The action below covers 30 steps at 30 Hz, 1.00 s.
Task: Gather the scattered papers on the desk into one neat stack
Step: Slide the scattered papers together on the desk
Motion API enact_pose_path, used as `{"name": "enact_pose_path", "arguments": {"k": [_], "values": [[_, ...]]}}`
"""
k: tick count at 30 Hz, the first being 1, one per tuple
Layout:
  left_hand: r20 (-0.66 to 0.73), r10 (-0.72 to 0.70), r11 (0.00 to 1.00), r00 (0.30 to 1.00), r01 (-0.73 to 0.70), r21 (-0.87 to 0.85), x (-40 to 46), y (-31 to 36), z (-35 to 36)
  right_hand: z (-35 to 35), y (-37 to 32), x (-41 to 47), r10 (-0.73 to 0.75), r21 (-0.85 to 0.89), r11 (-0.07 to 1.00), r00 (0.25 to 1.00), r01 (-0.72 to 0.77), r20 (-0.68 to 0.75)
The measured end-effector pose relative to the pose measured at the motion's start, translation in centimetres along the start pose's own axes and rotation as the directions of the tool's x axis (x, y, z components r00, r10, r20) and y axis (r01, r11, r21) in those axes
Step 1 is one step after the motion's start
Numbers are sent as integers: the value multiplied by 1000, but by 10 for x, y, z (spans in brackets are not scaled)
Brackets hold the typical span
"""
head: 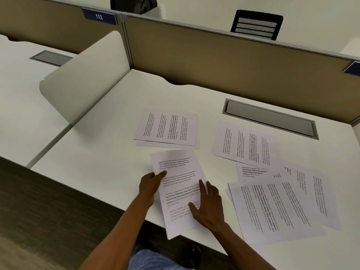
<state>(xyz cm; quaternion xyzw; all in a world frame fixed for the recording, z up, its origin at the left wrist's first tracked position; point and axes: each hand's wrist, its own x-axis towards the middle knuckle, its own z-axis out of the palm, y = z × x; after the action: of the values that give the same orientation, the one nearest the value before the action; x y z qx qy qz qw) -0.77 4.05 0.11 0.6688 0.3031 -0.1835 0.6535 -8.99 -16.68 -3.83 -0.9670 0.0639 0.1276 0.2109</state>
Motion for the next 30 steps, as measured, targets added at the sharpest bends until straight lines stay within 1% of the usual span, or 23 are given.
{"name": "enact_pose_path", "arguments": {"k": [3,4,6,7,9,11,12,14,15,17,19,22,25,27,30], "values": [[23,58,997,998,-59,42,-8,-5,2,2,-1,-3,-20,6,1000,1000,21,-19],[45,98,995,994,-99,25,-12,-6,4,2,-2,-4,-27,10,1000,999,27,-23],[129,137,990,982,-133,-37,-17,-12,6,0,-2,-5,-34,25,999,999,35,-26],[163,149,989,975,-143,-47,-19,-15,5,-3,-2,-6,-33,49,998,999,34,-25],[169,200,980,965,-199,-24,-19,-25,5,-12,1,-7,-4,156,988,999,10,-42],[129,227,972,965,-233,30,-23,-26,7,-21,13,-9,84,258,965,989,-49,-126],[114,254,962,960,-263,72,-24,-26,9,-26,22,-11,161,284,953,969,-103,-189],[95,306,938,947,-317,138,-26,-22,12,-34,47,-14,332,272,927,901,-257,-281],[99,319,928,943,-331,169,-26,-20,12,-37,61,-17,391,237,913,875,-331,-285],[123,319,911,940,-340,235,-20,-20,11,-40,83,-23,435,142,900,871,-412,-229],[163,300,895,940,-336,294,-14,-21,10,-41,95,-26,420,67,907,892,-415,-169],[203,274,898,940,-325,297,-12,-26,14,-48,98,-24,326,-60,939,934,-337,-148],[229,266,898,936,-327,295,-17,-29,20,-59,97,-21,246,-179,948,962,-264,-114],[247,264,895,932,-332,298,-19,-31,24,-62,98,-20,214,-209,950,971,-232,-106],[266,250,903,931,-324,284,-22,-33,29,-60,102,-21,182,-201,959,977,-201,-109]]}}
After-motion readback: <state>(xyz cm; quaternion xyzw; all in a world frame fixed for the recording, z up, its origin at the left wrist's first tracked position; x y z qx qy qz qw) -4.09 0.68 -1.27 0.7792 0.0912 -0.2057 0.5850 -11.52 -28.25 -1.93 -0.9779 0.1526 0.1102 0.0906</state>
